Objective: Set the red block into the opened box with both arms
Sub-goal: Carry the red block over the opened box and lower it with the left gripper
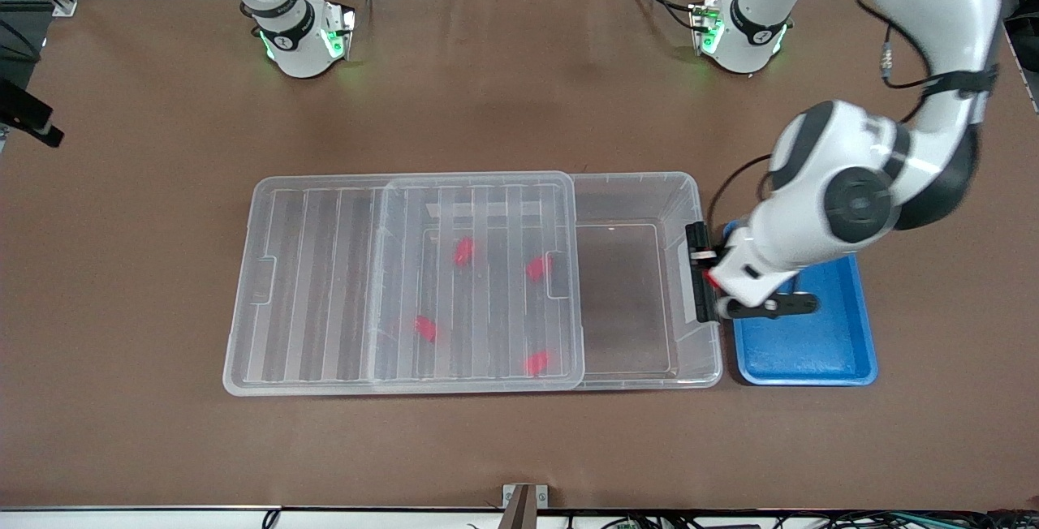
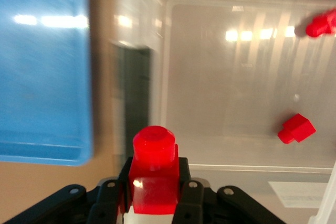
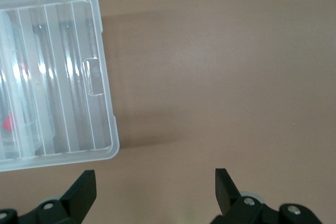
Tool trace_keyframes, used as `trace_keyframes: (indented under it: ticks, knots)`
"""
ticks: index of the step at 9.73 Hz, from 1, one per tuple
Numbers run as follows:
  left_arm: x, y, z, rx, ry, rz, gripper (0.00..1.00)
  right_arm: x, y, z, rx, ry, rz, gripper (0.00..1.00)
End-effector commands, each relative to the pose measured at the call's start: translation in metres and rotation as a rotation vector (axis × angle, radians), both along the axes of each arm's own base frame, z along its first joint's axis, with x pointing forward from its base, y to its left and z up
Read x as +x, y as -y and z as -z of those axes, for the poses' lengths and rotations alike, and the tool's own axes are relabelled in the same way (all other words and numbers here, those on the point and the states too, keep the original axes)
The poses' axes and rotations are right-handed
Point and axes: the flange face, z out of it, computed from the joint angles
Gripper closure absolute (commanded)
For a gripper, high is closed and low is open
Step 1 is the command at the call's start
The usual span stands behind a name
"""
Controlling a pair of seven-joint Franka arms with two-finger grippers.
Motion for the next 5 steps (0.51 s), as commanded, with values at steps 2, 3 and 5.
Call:
trace_keyframes:
  ticks: [2, 3, 5]
  knots:
    - [-0.004, 0.044, 0.119, 0.034, -0.022, -0.036, 0.99, 0.001, 0.002, 0.011, 0.002, -0.009, 0.001, 0.0]
    - [-0.009, 0.056, 0.144, 0.042, -0.021, -0.019, 0.97, 0.003, 0.001, 0.01, 0.003, 0.0, -0.001, 0.0]
    - [-0.013, 0.066, 0.181, 0.033, -0.018, -0.025, 0.76, 0.003, 0.0, 0.01, 0.004, 0.004, -0.003, 0.0]
